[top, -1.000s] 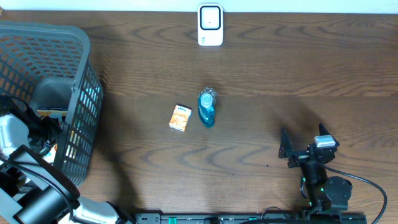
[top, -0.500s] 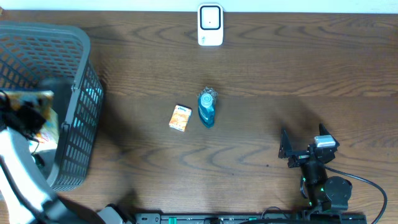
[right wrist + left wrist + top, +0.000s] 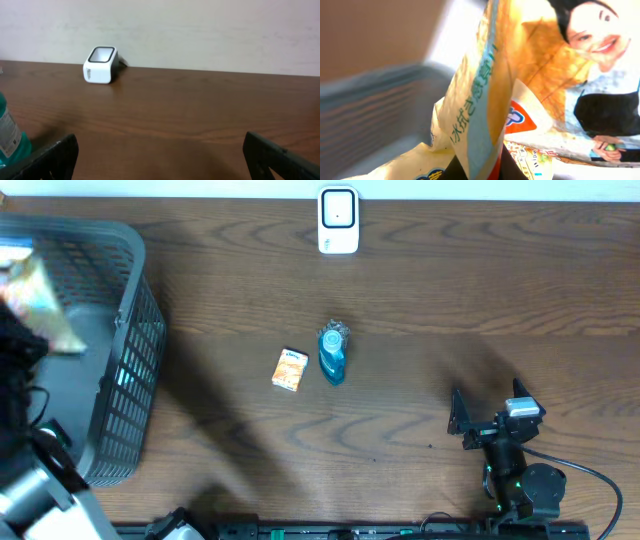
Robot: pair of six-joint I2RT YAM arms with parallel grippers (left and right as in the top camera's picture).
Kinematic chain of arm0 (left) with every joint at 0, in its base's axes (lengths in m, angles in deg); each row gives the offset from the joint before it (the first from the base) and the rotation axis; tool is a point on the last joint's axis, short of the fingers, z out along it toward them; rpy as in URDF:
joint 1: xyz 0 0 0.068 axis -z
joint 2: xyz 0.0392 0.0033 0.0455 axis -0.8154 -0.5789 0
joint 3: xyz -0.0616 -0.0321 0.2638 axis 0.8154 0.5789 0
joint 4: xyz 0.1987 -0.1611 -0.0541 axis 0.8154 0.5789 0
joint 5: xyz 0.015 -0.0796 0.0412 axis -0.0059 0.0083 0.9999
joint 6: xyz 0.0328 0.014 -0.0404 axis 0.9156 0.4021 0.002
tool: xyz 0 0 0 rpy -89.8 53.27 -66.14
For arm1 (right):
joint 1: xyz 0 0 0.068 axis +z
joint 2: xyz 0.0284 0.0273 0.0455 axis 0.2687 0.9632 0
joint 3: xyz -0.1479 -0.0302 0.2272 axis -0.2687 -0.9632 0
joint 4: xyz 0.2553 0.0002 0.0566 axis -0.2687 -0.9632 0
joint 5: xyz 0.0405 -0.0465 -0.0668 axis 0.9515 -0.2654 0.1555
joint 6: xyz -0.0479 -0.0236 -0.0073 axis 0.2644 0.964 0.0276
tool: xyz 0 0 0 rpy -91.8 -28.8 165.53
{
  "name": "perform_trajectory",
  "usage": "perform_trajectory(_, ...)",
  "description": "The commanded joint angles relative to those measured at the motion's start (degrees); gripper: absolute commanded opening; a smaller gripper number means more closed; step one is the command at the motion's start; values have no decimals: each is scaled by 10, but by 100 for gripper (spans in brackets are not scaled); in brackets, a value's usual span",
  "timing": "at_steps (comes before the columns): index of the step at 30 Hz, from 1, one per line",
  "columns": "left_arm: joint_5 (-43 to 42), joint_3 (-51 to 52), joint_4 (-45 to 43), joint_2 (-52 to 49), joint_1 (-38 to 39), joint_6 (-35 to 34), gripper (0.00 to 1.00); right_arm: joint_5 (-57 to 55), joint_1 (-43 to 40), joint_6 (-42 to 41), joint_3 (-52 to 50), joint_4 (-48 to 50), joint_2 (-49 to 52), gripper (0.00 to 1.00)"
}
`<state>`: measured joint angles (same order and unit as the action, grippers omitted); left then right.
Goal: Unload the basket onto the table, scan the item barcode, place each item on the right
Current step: 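Lift the snack bag to the scanner and drop it on the table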
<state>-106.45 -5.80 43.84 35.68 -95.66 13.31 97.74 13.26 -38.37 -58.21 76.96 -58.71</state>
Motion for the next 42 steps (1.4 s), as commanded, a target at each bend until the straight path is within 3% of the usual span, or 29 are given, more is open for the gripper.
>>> perform_trajectory(1, -187, -12, -63, 23, 53, -56, 7, 0, 4, 0, -1, -2, -3, 99)
perform_trajectory(6, -184, -12, -100, 12, 208, -61, 7, 0, 4, 0, -1, -2, -3, 99)
perform_trajectory(12, -96, -12, -116, -60, 413, -61, 7, 0, 4, 0, -1, -2, -3, 99)
perform_trajectory(21, -38, -12, -295, -262, 656, -40, 7, 0, 4, 0, -1, -2, -3, 99)
perform_trajectory(32, 67, -12, -386, -508, 786, -94, 7, 0, 4, 0, -1, -2, -3, 99)
perform_trajectory(42, 102, -12, -309, -564, 804, -113, 7, 0, 4, 0, -1, -2, -3, 99)
